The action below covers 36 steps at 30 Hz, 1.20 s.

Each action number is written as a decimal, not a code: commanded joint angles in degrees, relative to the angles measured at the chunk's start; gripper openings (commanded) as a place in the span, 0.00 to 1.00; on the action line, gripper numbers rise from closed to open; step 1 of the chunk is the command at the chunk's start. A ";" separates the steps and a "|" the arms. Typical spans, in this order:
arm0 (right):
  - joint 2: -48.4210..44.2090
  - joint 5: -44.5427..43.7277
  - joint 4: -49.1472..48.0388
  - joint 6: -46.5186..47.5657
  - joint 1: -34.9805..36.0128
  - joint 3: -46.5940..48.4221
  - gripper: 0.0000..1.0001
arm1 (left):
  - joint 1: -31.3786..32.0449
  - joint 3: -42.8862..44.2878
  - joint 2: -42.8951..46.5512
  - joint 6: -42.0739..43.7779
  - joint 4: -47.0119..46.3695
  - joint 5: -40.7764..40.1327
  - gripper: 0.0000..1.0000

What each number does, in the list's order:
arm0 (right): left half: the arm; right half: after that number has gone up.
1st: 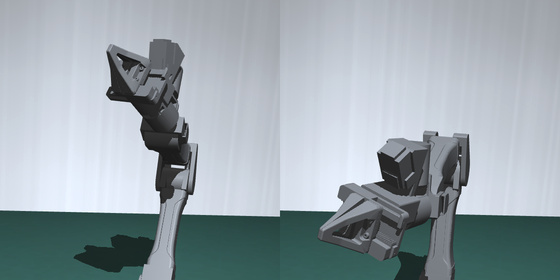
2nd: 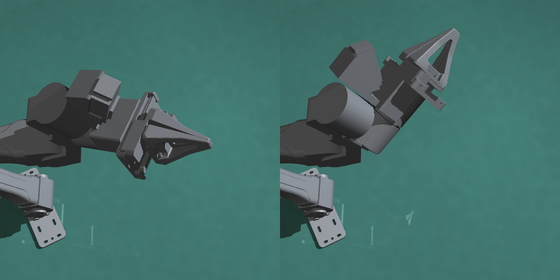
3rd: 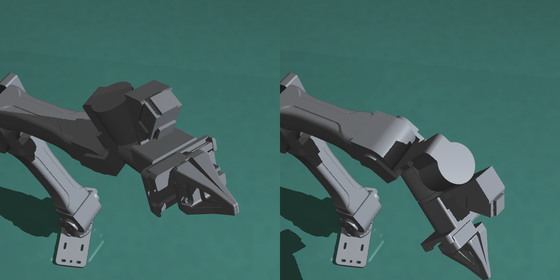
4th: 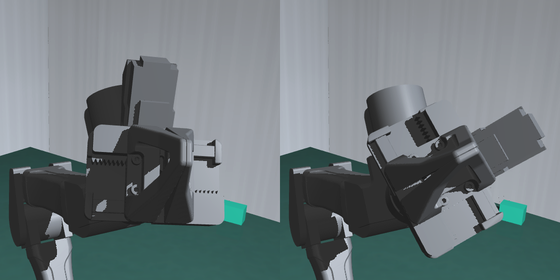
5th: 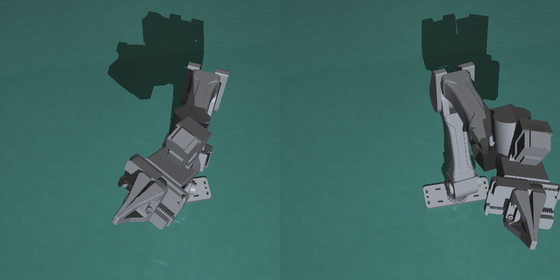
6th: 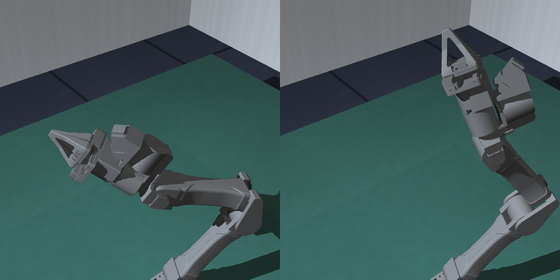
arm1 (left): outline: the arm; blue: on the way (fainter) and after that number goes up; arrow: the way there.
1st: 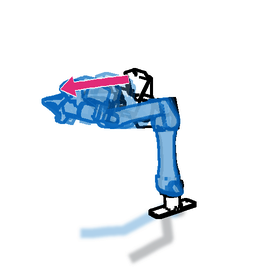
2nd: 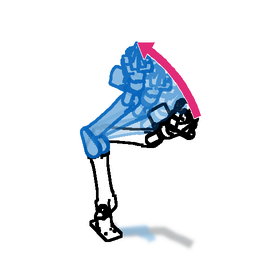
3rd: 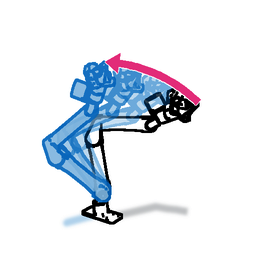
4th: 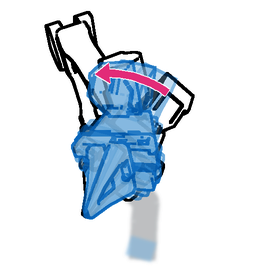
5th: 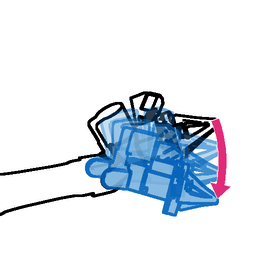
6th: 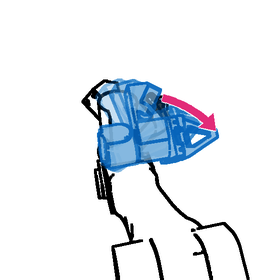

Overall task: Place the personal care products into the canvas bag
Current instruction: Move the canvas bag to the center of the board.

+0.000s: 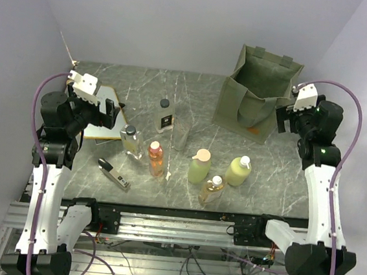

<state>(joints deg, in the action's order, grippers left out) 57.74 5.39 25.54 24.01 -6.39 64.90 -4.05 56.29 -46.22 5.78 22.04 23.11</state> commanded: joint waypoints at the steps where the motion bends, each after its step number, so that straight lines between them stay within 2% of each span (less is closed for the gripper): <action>1: 5.18 1.84 -3.18 1.46 -0.46 0.32 0.95 | -0.62 -0.06 -0.16 0.28 -2.70 2.47 0.99; 14: 17.65 11.37 -4.01 1.53 -3.01 7.47 0.85 | -0.62 0.13 -0.19 0.45 -2.71 2.92 0.99; 21: 20.30 20.34 -2.70 4.11 -6.63 11.34 0.74 | -0.61 -0.60 0.31 0.85 -2.99 2.81 0.99; 30: 21.10 24.23 -1.11 6.19 -7.66 12.49 0.42 | -0.63 -1.27 0.62 1.34 -3.43 3.81 0.99; 36: 20.59 24.54 3.42 6.29 -7.67 13.54 0.27 | -0.65 -1.41 0.67 1.08 -3.75 4.93 0.99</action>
<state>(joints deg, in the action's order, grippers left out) 78.65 28.53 25.54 29.67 -13.54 76.03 -4.05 55.31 -46.19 6.46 21.10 25.74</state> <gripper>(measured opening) 0.299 0.992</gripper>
